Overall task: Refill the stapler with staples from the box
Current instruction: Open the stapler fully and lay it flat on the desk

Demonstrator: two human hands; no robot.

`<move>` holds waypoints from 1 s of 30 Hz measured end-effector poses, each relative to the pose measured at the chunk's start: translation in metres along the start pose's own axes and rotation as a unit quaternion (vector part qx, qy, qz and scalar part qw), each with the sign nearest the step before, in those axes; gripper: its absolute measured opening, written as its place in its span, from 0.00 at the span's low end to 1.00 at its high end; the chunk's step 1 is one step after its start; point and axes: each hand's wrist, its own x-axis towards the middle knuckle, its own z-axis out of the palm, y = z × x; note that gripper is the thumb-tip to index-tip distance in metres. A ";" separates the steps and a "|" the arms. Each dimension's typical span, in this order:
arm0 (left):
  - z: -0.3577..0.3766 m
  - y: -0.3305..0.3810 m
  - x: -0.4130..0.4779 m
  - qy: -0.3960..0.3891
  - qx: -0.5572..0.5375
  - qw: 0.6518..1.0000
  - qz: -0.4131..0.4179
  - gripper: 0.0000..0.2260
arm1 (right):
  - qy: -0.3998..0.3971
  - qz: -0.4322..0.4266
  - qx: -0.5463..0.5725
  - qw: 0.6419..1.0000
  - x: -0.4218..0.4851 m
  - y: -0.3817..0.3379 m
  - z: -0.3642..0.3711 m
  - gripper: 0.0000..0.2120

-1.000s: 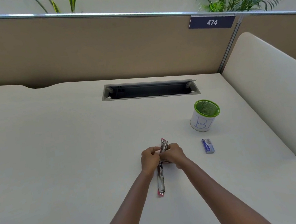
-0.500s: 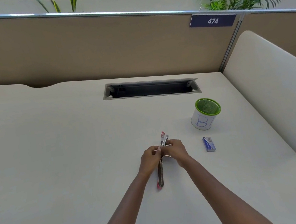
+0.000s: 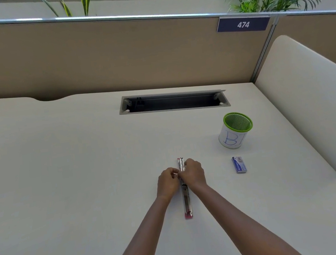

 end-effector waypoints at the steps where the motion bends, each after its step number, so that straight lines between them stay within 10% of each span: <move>1: 0.000 0.000 0.001 0.001 0.001 1.000 0.000 0.15 | -0.009 0.003 0.004 1.000 -0.002 -0.002 -0.002 0.09; 10: -0.004 -0.009 0.003 0.068 0.066 0.995 0.022 0.14 | 0.086 -0.001 0.125 0.988 0.013 0.025 -0.048 0.13; 18: 0.003 -0.025 0.007 0.092 0.355 0.924 0.108 0.21 | 0.030 -0.077 0.006 0.997 0.011 0.040 -0.039 0.10; 30: 0.003 -0.042 0.007 0.065 0.416 0.902 0.099 0.23 | 0.045 -0.141 -0.157 0.976 0.011 0.030 -0.014 0.10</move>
